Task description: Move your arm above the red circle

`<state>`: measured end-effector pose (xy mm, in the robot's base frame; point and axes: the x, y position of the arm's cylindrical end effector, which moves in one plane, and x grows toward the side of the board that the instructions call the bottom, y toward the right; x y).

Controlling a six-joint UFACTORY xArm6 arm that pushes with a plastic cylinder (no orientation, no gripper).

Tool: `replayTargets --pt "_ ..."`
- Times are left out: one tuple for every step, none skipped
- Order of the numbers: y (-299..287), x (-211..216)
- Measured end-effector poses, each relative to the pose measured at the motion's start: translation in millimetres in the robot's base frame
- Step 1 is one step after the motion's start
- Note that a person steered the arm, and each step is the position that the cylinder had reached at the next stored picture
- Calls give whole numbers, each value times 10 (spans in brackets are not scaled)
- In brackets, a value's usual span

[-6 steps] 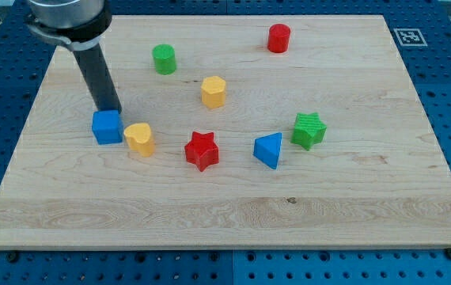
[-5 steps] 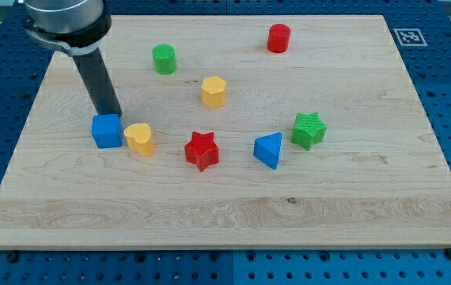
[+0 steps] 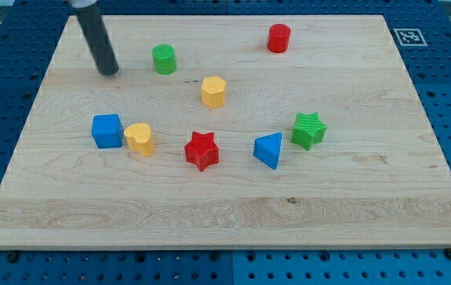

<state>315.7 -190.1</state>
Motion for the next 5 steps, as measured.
replayTargets --pt "577 -607" --pt "1356 -1150" --pt "2044 -1226" --pt "2860 -1214" --pt "3082 -1178"
